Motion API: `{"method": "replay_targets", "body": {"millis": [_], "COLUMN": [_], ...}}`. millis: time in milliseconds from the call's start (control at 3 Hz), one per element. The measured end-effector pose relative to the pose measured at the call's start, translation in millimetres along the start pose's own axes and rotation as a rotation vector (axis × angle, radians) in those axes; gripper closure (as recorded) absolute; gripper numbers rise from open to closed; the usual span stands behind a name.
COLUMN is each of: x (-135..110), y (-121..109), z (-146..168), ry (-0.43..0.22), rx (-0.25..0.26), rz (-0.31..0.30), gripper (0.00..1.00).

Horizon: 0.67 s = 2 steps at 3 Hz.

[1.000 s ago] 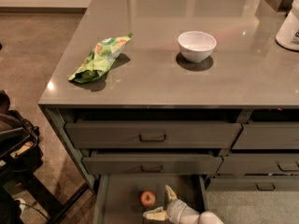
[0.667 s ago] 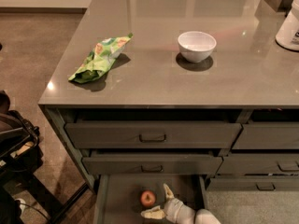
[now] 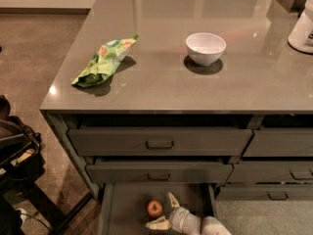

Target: Pick apple from bottom drawer and place on counter

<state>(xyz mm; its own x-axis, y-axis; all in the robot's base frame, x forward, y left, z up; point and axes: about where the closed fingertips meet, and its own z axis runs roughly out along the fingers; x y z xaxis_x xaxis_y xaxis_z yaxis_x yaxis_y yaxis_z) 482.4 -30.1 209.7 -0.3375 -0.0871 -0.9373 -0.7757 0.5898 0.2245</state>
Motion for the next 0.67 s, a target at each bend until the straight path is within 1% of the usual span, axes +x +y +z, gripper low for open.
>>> {"method": "replay_targets", "body": {"millis": [333, 667], "x": [29.2, 31.9], "y": [-7.4, -5.8], "z": [19.5, 23.2], "ry": [0.056, 0.053], "rx": [0.004, 0.006], "rz": [-0.04, -0.031], "gripper": [0.0, 0.0]}}
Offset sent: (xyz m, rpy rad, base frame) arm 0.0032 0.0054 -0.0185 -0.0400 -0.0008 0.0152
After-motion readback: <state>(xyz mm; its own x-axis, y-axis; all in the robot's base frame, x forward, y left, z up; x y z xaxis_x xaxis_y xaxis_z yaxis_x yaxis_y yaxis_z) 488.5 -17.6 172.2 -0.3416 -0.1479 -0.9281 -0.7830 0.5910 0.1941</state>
